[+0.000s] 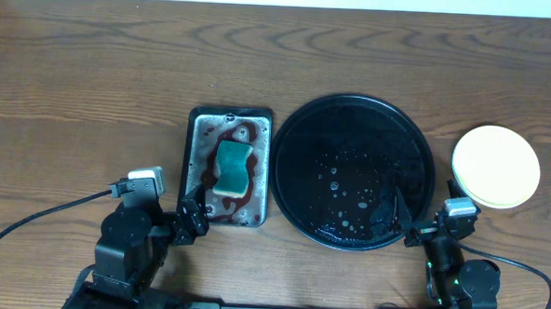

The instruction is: Clean dirty plates on tray and stack at the side

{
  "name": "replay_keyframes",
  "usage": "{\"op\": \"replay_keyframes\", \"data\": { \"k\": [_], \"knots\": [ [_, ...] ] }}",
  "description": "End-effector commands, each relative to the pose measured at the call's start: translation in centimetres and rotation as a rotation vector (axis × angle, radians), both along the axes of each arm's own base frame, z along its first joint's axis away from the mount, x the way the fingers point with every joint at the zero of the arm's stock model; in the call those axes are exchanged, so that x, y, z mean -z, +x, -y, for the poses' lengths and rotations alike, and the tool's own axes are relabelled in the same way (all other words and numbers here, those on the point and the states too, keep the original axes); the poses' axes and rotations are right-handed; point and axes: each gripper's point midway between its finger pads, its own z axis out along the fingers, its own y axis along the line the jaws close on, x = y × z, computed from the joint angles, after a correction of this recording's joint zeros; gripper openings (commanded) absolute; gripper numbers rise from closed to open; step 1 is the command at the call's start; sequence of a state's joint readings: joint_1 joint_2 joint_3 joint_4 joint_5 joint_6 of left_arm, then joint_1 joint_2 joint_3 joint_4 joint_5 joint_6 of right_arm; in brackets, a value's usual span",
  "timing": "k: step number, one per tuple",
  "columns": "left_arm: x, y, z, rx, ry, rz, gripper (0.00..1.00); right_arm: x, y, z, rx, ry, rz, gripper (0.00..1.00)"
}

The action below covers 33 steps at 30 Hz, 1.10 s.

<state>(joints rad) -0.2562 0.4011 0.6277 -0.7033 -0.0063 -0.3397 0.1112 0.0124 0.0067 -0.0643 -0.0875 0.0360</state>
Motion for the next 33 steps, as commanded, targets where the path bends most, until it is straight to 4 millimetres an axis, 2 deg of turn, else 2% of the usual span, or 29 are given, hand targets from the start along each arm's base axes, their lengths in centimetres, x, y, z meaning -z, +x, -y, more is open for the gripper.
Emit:
{"op": "replay_keyframes", "data": {
  "k": [1,16,22,29,33],
  "knots": [
    [0.1,0.0,-0.2,-0.012,0.004,0.002,0.88,0.1,0.0,0.0,0.003,-0.008,0.001,0.99],
    [0.2,0.0,-0.2,-0.012,0.004,-0.002,0.88,0.1,0.0,0.0,0.003,-0.008,0.001,0.99],
    [0.8,-0.2,-1.6,-0.057,0.032,0.01,0.88,0.1,0.0,0.0,0.003,-0.008,0.001,0.99],
    [3.2,0.9,-3.4,-0.139,-0.045,0.135,0.88,0.1,0.0,0.0,0.003,-0.008,0.001,0.99],
    [3.2,2.1,-4.0,-0.151,-0.072,0.289,0.88,0.1,0.0,0.0,0.003,-0.008,0.001,0.99]
  ]
}}
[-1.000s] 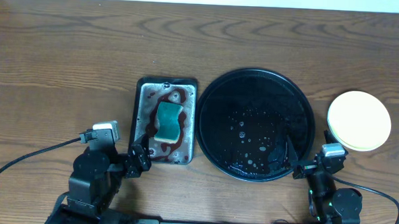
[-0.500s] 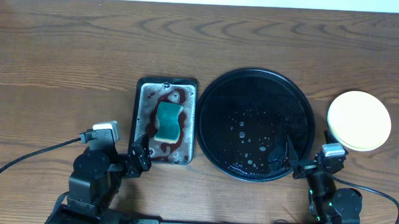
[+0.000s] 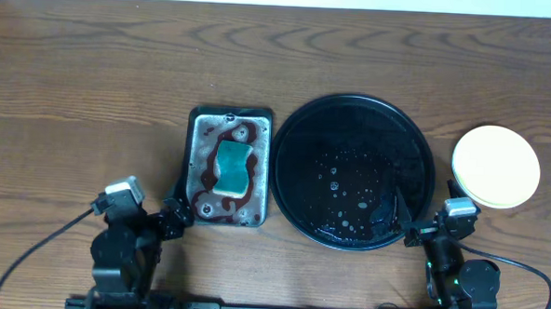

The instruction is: Clean dirty plates on tray and stack at the side

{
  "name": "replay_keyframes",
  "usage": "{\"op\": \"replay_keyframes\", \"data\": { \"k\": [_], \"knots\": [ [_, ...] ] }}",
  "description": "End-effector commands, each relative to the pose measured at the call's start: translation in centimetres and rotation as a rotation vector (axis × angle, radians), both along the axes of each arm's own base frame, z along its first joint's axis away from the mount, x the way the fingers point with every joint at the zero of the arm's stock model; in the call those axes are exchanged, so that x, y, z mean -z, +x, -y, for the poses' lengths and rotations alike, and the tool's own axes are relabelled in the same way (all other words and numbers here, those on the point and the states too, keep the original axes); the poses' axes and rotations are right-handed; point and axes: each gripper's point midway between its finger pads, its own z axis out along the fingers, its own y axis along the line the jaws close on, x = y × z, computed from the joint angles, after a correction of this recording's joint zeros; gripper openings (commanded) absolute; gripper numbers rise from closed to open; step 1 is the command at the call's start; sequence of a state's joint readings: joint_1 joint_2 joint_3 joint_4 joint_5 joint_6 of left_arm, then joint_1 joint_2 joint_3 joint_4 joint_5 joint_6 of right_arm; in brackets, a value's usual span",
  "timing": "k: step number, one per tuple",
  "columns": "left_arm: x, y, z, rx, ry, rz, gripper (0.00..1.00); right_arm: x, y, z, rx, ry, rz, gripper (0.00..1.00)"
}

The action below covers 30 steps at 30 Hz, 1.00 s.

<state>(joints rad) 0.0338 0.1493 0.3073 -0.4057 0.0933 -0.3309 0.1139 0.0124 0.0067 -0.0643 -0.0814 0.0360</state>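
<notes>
The round black tray [image 3: 351, 121] lies at centre right, wet with droplets and with no plate on it. A clean white plate [image 3: 496, 166] rests on the table to its right. My left gripper [image 3: 173, 213] is low at the front, just off the lower left corner of the small metal tray [image 3: 200, 123]; its fingers look closed together and empty. My right gripper [image 3: 412, 237] sits at the black tray's front right rim, fingers together, holding nothing.
The small rectangular metal tray holds a green sponge [image 3: 232, 167] in reddish liquid. Both arm bases and their cables occupy the front edge of the wooden table [image 3: 92, 81].
My left arm has shifted left and back, so its gripper went from the metal tray's lower left corner to just outside it. The right arm, plate, sponge and trays have not moved.
</notes>
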Motion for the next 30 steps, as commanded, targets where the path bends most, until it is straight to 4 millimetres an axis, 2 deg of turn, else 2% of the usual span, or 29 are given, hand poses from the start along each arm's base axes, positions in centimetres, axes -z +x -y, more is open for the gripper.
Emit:
{"op": "replay_keyframes", "data": {
  "k": [1,6,10,14,18,30],
  "knots": [
    [0.1,0.5,0.2,0.033,0.004,0.11,0.88,0.1,0.0,0.0,0.0,-0.008,0.001,0.99],
    [-1.9,1.8,-0.2,0.029,0.083,0.327,0.88,0.1,0.0,0.0,0.0,-0.008,0.001,0.99],
    [-2.8,2.1,-0.2,0.039,0.193,0.415,0.88,0.1,0.0,0.0,0.0,-0.008,0.001,0.99],
    [-0.5,2.3,-0.6,0.032,0.241,0.335,0.88,0.1,0.0,0.0,0.0,-0.008,0.001,0.99],
    [3.3,2.0,-1.0,0.024,0.229,0.177,0.88,0.1,0.0,0.0,0.0,-0.008,0.001,0.99],
    [3.1,2.0,-0.9,0.029,0.228,0.186,0.88,0.1,0.0,0.0,0.0,-0.008,0.001,0.99]
  ]
}}
